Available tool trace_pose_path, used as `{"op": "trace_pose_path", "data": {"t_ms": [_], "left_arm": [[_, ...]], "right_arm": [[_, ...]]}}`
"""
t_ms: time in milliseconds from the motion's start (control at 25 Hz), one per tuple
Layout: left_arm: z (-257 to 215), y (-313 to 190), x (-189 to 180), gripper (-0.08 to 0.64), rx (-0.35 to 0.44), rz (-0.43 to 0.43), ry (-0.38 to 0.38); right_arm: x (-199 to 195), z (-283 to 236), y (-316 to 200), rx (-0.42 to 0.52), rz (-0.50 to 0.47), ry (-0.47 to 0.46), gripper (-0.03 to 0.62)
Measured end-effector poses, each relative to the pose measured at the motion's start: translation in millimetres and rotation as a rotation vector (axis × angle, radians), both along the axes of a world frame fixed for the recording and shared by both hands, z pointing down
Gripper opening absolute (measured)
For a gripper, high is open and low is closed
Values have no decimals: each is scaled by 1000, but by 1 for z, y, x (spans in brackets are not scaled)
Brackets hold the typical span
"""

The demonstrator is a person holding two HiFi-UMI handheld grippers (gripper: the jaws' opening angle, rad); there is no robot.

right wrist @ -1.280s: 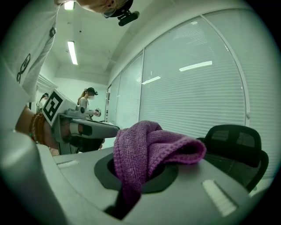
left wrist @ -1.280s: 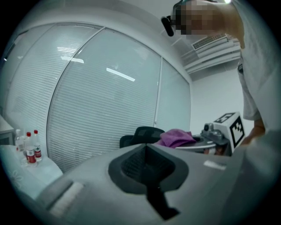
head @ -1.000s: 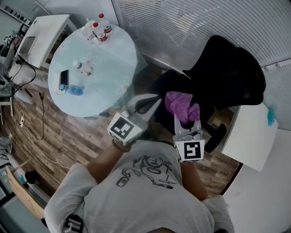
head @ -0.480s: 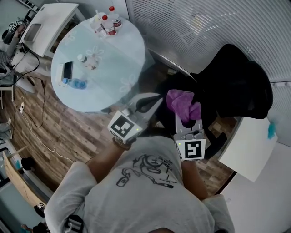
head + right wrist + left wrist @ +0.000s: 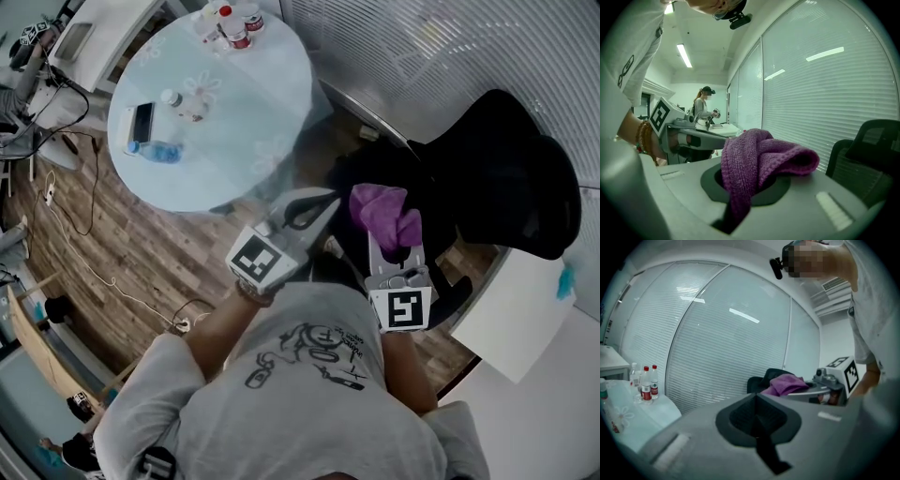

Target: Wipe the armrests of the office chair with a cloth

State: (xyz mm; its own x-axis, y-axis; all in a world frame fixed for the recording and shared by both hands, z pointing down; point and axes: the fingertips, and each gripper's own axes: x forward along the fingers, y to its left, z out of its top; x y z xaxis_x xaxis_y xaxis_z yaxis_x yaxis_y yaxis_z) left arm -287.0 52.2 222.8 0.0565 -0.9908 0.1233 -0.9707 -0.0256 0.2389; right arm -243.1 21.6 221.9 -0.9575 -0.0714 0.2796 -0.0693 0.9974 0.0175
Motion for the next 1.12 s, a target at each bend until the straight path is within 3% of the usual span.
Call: {"op": "trace_pose_path", "data": {"t_ms": [280,480,840,1120], "left_arm": [[51,3,7,0,-76,9,37],[76,5,6,0,-87,-16,70],[113,3,-10,0,-119,-25,24],[147,-1,-23,0,-127,-42,36]], "right_arm": [[6,48,6,-49,-26,69,31],[7,75,7,-70,-29,94,31],[-7,109,4,-70,-41,120,31],[-22,148,5,-67,-62,139,31]]}}
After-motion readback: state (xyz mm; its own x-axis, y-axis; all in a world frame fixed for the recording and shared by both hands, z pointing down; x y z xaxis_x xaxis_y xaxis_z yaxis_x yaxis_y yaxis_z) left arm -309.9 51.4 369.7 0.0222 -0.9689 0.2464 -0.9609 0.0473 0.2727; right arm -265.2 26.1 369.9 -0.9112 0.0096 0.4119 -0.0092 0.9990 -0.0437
